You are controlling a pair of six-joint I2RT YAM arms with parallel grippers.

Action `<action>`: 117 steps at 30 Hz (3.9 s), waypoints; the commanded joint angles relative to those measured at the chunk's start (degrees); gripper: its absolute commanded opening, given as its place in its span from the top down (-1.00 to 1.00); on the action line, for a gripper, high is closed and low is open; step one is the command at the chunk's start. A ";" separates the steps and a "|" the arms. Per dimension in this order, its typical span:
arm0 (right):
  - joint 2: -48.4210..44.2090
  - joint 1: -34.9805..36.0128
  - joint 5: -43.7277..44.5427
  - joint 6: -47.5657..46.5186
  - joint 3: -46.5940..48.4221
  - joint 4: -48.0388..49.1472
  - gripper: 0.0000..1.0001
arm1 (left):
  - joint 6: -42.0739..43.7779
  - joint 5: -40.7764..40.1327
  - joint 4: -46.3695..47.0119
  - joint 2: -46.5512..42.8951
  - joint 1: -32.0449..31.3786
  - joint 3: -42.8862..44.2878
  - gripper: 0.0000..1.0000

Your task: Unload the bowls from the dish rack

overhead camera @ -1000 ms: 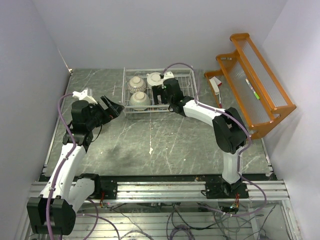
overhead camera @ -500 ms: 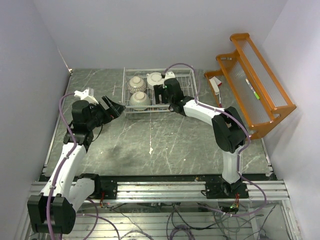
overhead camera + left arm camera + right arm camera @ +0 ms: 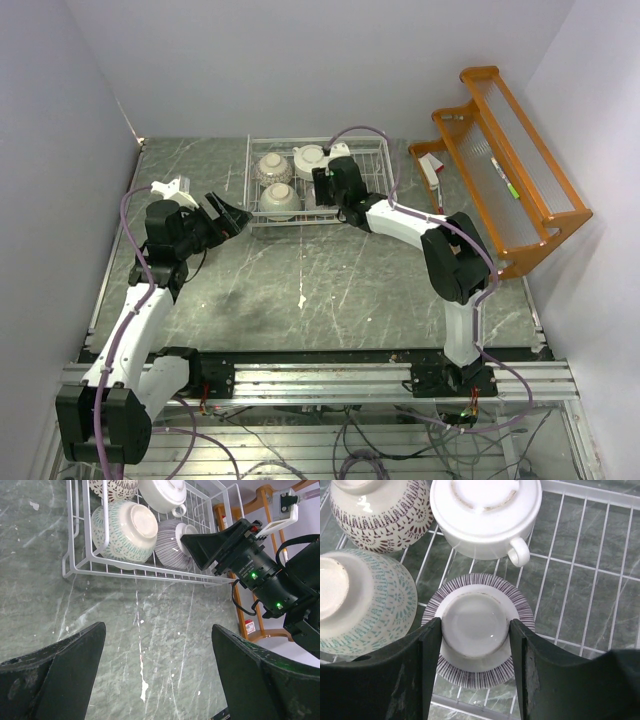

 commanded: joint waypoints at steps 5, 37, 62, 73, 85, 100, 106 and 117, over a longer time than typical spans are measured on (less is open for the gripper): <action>2.32 -0.27 0.66 -0.38 1.76 -1.13 -0.27 | 0.43 2.02 1.50 -0.10 -0.10 0.04 -0.93; 4.30 -0.77 0.66 -0.56 3.19 0.01 -0.07 | 0.27 2.48 2.59 -0.01 -0.10 -0.97 -0.92; 0.81 -1.71 1.55 -3.37 8.37 -2.02 1.00 | 0.55 1.73 2.72 -0.20 -0.10 -1.41 -0.90; -3.19 -1.74 1.69 -4.30 6.97 -1.05 1.00 | 1.50 2.90 3.78 -0.75 -0.11 -1.78 -0.89; -9.74 -1.87 0.67 -3.34 1.71 0.83 1.00 | -1.23 7.90 9.88 2.05 -0.10 -3.10 -0.89; -25.03 -3.41 -12.36 4.72 -9.86 7.63 1.00 | -8.69 15.30 28.88 1.70 -0.31 -5.75 -0.75; -32.86 -3.40 -16.42 8.85 -17.68 12.01 1.00 | -13.49 14.94 40.12 1.33 -2.26 -10.14 -0.82; -45.52 -3.49 -21.45 20.23 -36.23 23.40 1.00 | -20.83 13.37 64.08 8.29 -10.35 -15.08 -0.78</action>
